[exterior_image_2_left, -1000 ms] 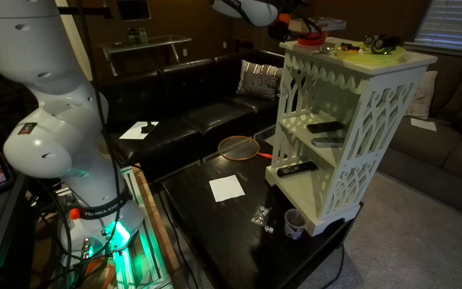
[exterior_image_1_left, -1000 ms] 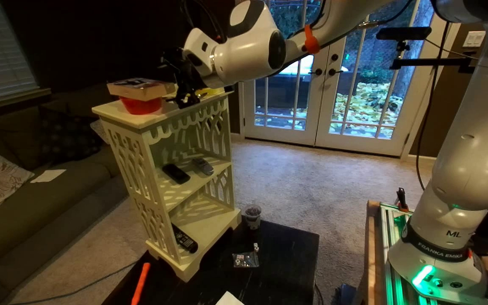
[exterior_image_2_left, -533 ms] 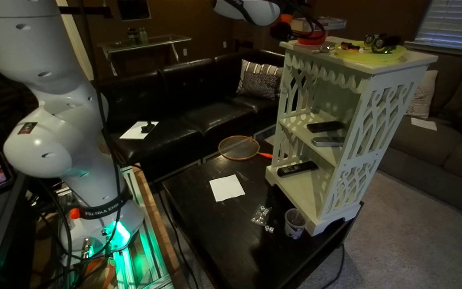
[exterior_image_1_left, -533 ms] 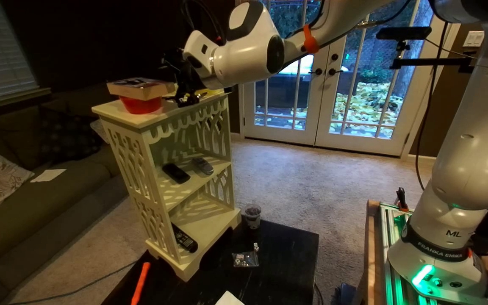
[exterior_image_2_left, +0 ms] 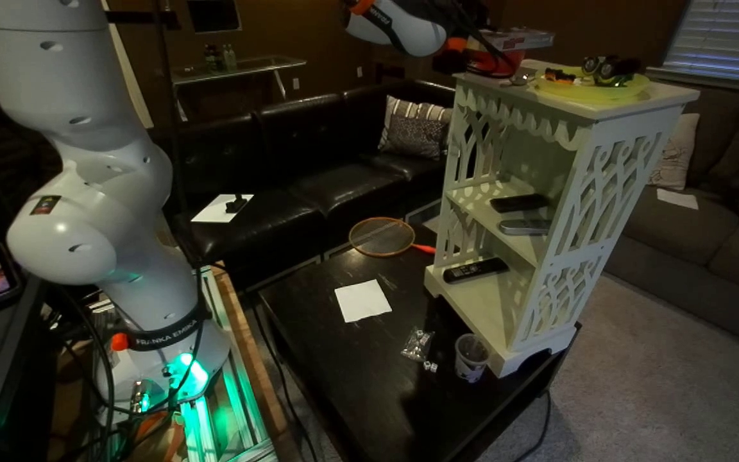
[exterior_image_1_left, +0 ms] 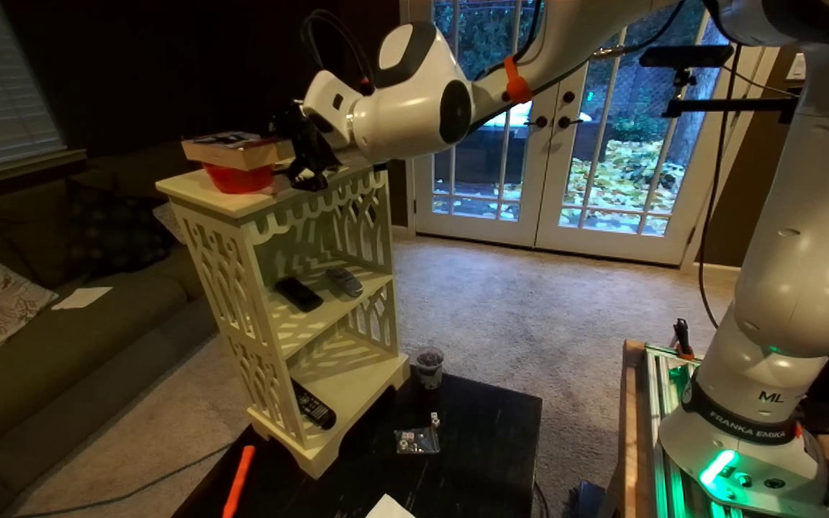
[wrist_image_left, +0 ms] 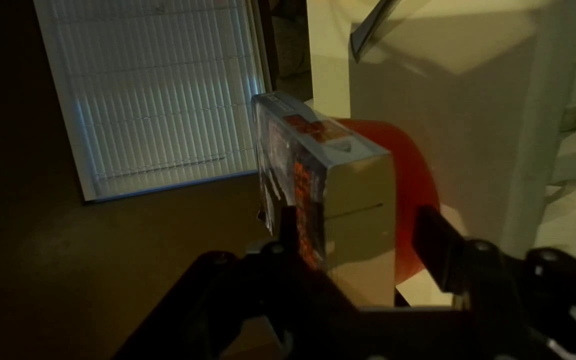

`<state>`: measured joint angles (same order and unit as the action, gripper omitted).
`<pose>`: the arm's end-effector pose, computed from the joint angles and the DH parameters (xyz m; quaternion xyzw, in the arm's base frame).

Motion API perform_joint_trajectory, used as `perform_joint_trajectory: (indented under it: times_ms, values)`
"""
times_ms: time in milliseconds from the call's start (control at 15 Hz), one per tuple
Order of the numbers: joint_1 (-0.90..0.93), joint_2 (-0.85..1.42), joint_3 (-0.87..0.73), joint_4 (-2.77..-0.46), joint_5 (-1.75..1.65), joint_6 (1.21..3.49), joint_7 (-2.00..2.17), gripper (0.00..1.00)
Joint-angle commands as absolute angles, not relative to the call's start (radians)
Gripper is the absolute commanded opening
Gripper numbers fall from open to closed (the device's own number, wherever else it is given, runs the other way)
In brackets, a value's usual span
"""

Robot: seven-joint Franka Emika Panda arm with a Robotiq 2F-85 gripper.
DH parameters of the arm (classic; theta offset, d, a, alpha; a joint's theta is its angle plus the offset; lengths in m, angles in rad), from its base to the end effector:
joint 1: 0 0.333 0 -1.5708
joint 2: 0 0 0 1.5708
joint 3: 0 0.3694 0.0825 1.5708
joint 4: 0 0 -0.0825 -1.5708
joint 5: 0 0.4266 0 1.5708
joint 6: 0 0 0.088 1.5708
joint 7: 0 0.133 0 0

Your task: Put the book on the topmost shelf.

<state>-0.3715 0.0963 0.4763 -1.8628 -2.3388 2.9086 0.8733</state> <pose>0.6591 0.0993 0.5243 0.5934 0.5062 0.4516 0.4332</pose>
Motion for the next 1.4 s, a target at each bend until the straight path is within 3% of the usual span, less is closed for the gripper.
perform_joint_trajectory:
  times_ms: [0, 267, 1067, 1333]
  values:
    - [-0.368, 0.112, 0.484, -1.841, -2.378, 2.892, 0.888, 0.32]
    - [-0.37, 0.101, 0.485, -1.839, -2.388, 2.883, 0.901, 0.05]
    - [-0.375, 0.021, 0.515, -1.858, -2.49, 2.785, 1.19, 0.07]
    - [-0.374, -0.049, 0.539, -1.819, -2.61, 2.985, 1.459, 0.07]
